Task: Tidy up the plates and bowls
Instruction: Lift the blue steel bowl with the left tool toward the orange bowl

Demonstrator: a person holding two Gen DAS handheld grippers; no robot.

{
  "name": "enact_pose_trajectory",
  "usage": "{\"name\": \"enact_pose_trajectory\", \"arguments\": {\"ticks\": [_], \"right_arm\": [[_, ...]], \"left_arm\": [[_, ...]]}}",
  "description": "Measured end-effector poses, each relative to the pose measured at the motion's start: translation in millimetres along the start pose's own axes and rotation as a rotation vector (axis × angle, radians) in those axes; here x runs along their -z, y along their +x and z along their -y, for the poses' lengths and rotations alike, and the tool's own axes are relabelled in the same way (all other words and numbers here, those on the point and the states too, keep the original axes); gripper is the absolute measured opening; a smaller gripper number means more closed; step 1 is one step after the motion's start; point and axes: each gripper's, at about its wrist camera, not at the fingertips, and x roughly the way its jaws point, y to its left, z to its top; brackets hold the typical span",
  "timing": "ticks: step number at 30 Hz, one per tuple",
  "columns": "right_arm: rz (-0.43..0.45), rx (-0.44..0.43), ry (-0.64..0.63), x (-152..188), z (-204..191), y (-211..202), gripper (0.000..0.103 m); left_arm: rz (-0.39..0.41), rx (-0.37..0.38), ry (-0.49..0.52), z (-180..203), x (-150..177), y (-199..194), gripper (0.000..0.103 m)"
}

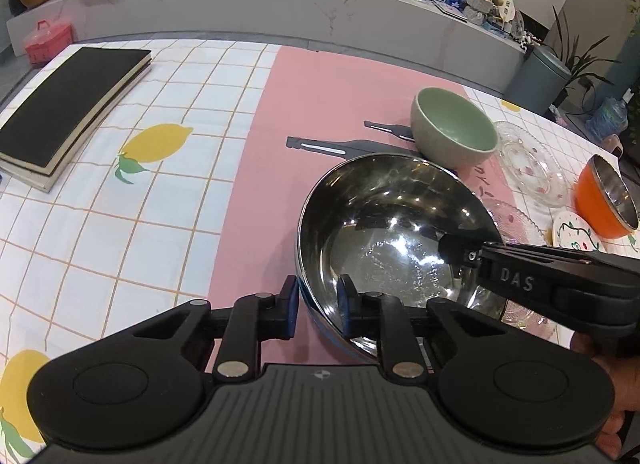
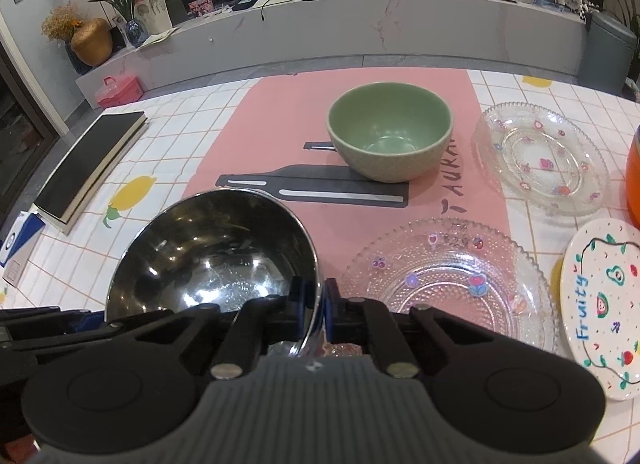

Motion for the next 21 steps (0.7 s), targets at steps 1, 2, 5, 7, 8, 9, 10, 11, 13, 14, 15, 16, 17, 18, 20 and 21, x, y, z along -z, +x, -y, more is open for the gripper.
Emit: {"name": "enact_pose_trajectory", "arguments": {"ticks": [1,2,5,7,8,9,10,11,13,14,15,16,17,18,20,21], "right_arm": [[0.006,0.003,-0.004,0,-1,-2,0.006],[0.013,0.005,-0.009,0,-2,-3,0.006],[0.031,0.002,-0.007,-2,-2,-10,0.006],[0.038,-0.006,0.002,-3,0,-15,0.006],[0.041,-0.010,0.007,-3,2,-18,0.006],[0.046,-0.013,0.011,-3,3,-22,0.006],[0.052,-0.015,0.014,-2,4,-27,0.006],[0.058,-0.017,0.017,-1,6,-32,0.007],[0.073,-0.021,0.023,1,11,-43,0.007],[0.079,-0.024,0.029,2,14,-49,0.007],[0.084,-0.026,0.035,4,16,-55,0.007],[0.089,-0.027,0.041,6,20,-60,0.008],[0.093,-0.028,0.048,8,22,-66,0.008],[0.098,-0.028,0.056,10,26,-71,0.008],[0.103,-0.026,0.071,15,31,-80,0.008],[0.105,-0.027,0.077,18,34,-83,0.008]], "left_arm": [[-0.002,-0.001,0.002,0,0,0,0.020],[-0.001,-0.002,0.004,0,0,-1,0.020],[0.007,-0.002,0.013,2,-1,-6,0.019],[0.018,0.006,0.015,3,-2,-11,0.019],[0.024,0.010,0.017,4,-2,-14,0.019],[0.032,0.015,0.021,6,-2,-18,0.019],[0.038,0.019,0.026,7,-2,-21,0.019],[0.041,0.023,0.032,10,-2,-24,0.019],[0.052,0.032,0.049,17,0,-31,0.019],[0.057,0.038,0.056,20,1,-34,0.019],[0.062,0.044,0.062,24,3,-37,0.019],[0.067,0.051,0.067,27,5,-40,0.019],[0.074,0.060,0.069,30,7,-43,0.019],[0.078,0.068,0.072,34,10,-45,0.019],[0.085,0.078,0.080,39,13,-49,0.019],[0.088,0.084,0.087,42,15,-50,0.019]]}}
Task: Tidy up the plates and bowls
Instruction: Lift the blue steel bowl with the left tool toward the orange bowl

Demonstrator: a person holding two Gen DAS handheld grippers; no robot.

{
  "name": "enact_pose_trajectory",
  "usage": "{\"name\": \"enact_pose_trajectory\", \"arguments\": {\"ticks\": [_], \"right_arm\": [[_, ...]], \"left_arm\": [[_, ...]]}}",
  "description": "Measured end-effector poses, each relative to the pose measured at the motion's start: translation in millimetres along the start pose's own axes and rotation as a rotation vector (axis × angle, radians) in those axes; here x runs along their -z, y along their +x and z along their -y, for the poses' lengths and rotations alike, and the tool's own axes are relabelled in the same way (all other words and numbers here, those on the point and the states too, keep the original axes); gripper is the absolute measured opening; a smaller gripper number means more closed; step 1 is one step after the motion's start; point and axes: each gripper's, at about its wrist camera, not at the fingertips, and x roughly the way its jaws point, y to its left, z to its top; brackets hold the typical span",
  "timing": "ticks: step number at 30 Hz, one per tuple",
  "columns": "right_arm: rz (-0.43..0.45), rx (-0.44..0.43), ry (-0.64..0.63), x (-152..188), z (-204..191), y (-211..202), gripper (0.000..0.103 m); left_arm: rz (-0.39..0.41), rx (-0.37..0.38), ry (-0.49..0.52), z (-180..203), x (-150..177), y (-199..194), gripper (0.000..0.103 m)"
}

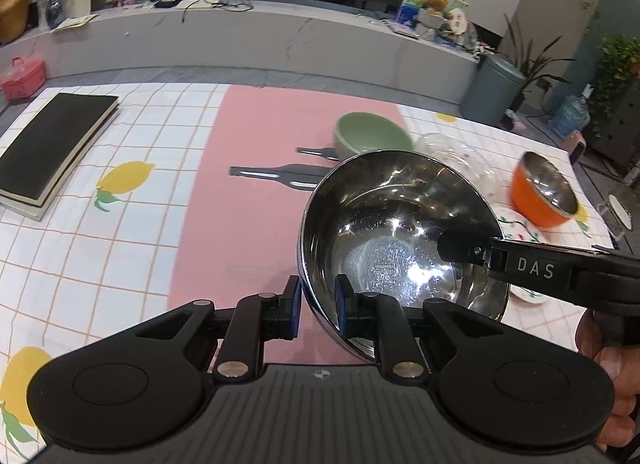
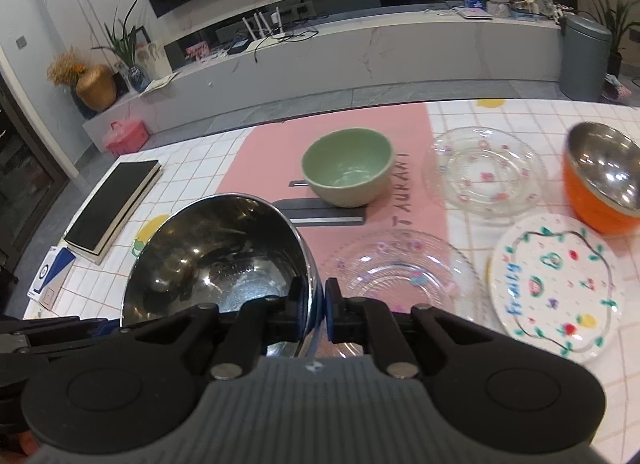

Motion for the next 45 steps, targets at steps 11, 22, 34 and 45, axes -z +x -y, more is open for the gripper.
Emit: {"name": "enact_pose_trajectory", "arguments": {"ticks": [11,22,34,45], "right_arm": [[-0.012,0.016,0.049,36,24,-37,0.008],[-0.072,0.076,0.154,98,62,-70,0.008],[-0.098,0.139,0.174,123,77,-83,0.008],[-0.122,0.153,0.160,128,77,-78,0.008]], "left_arm": [[-0.017,0.060,0.052,22,31,-13,0.019],[-0.101,0.132,0.166,63,70,-11,0.019],[-0.189,0.142,0.261,89,107,-2,0.019],[-0.183,0.156,0.250,88,104,2,0.020]]}}
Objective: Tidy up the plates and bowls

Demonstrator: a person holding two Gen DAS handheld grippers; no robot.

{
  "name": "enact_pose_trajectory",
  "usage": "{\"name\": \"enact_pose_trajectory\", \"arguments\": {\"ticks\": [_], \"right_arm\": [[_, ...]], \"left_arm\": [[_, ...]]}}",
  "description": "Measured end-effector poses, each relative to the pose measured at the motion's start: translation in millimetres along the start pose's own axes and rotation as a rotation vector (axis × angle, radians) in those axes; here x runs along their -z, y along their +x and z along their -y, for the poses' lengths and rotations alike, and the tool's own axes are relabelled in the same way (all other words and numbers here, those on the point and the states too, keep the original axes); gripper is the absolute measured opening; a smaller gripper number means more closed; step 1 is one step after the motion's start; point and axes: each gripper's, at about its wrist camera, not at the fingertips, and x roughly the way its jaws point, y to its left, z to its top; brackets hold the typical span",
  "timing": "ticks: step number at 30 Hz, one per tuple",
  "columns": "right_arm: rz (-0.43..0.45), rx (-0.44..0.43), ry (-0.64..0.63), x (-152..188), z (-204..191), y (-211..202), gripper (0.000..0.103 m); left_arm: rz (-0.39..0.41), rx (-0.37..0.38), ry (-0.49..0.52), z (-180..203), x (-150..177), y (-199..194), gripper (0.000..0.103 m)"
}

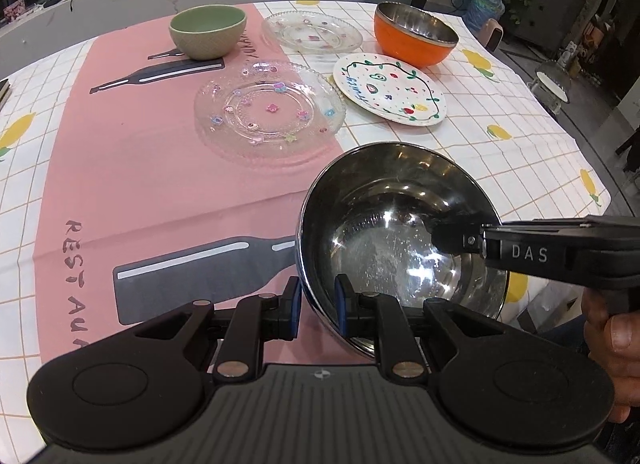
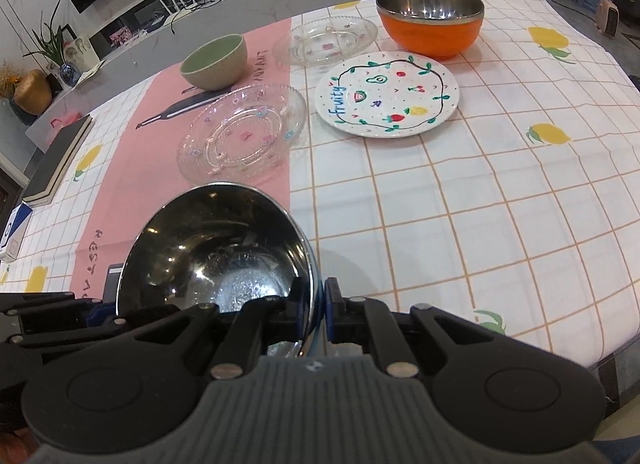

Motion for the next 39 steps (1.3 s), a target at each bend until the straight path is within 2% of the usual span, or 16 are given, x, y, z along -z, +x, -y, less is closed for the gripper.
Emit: {"name": "enact_pose_trajectory", "arguments": {"ticks": [5,9,12,13,15,17,21,25,33,35,37,39], "right_arm": [[-0.004,0.008,0.004,0,0,3,0.009],[-0.024,0.000,0.033,-2,2,6,0.018],[-0.011,0.008,0.039,-3,2,3,0.036],[-0.004,0.011,0.039,-4,2,1,0.037],[0.007,0.014,0.035,-7,1,-3,0.047],[0.023,0.018,0.031,-10,1,-7,0.049],[0.058,0.014,0.027,-26,2,-16,0.050],[0.102,0.011,0.022,-58,-2,-20,0.052],[0.090,-0.035,-0.038,-138,-20,4,0.056],[0.066,-0.054,-0.103,-158,-25,11,0.059],[0.086,-0.050,-0.154,-178,-24,8,0.060],[0.114,-0.046,-0.194,-195,-16,2,0.062]], "left_arm": [[0.016,0.017,-0.028,-3,-1,1,0.021],[0.042,0.031,-0.031,-3,-2,1,0.023],[0.058,0.034,-0.014,-1,-3,-2,0.041],[0.067,0.037,-0.012,0,-4,-4,0.050],[0.087,0.047,-0.014,-2,-5,-9,0.059],[0.102,0.059,-0.026,-5,-7,-13,0.066],[0.128,0.078,-0.063,-16,-13,-18,0.067],[0.166,0.086,-0.132,-37,-20,-24,0.067],[0.248,-0.013,-0.222,-78,-24,-26,0.066],[0.241,-0.006,-0.264,-89,-25,-27,0.066],[0.207,0.009,-0.264,-97,-33,-26,0.066],[0.185,-0.046,-0.234,-99,-47,-28,0.066]]}}
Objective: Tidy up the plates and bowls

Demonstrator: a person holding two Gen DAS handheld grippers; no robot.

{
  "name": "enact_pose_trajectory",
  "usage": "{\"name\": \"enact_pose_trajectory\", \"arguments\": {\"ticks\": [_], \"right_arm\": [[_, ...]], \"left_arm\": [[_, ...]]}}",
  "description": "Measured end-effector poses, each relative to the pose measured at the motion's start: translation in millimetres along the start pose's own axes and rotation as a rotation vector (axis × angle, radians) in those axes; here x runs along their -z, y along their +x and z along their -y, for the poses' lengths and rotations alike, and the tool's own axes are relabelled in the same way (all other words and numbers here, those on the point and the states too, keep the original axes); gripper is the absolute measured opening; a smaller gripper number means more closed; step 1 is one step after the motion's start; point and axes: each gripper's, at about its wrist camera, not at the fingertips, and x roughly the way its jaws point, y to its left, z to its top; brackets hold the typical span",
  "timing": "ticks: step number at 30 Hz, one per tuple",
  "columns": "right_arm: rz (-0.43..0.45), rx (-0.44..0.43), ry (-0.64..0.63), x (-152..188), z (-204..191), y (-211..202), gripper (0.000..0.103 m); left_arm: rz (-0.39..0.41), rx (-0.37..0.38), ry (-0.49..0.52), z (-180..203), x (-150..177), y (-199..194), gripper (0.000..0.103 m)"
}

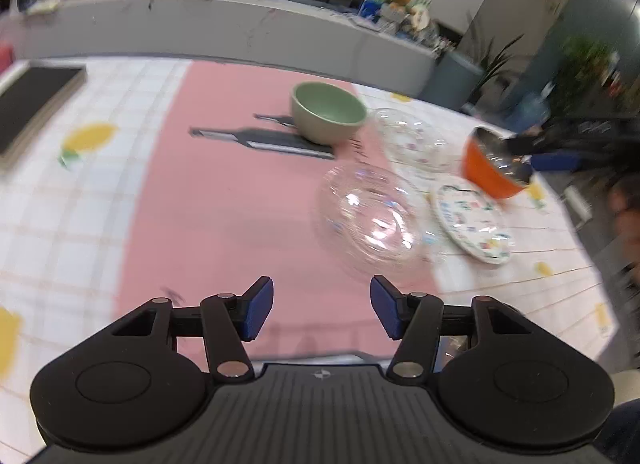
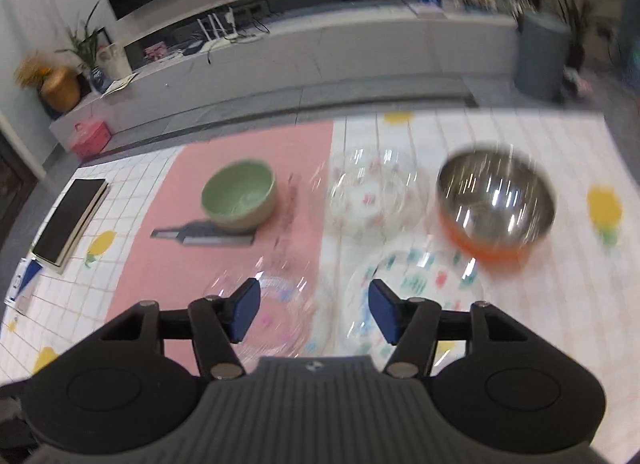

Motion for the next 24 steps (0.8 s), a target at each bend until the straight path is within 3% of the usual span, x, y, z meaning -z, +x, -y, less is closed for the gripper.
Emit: {"name": "enact_pose_trajectory", "arguments": {"ticks": [3,6,9,14,17,20,24], "right_arm": [[0.032,-0.019,-0.002,-13,33,-6,0.067],[0.042,0.020,0.054,-17,76,-7,0.067],[0.049,0.106,0.111,-15,120,-6,0.067],[-0.002,0.170,0.289,-5,191,17,0.066],[0.002,0.193,0.343,-3,213,22,0.066],[0.048,0.145,0.448,-4,232,22,0.066],[0.069,0.081,0.522,-5,231,36,0.064]], "left_arm": [[0.015,-0.035,0.033,14,-29,-2,0.066],[0.035,-0.007,0.054,46,-60,4,0.067],[0.045,0.028,0.104,94,-90,27,0.068],[0.047,0.075,0.119,157,-127,80,0.068],[-0.007,0.071,0.159,185,-140,113,0.068],[-0.104,0.060,0.207,211,-150,148,0.067],[-0.171,0.044,0.181,228,-154,178,0.066]]}}
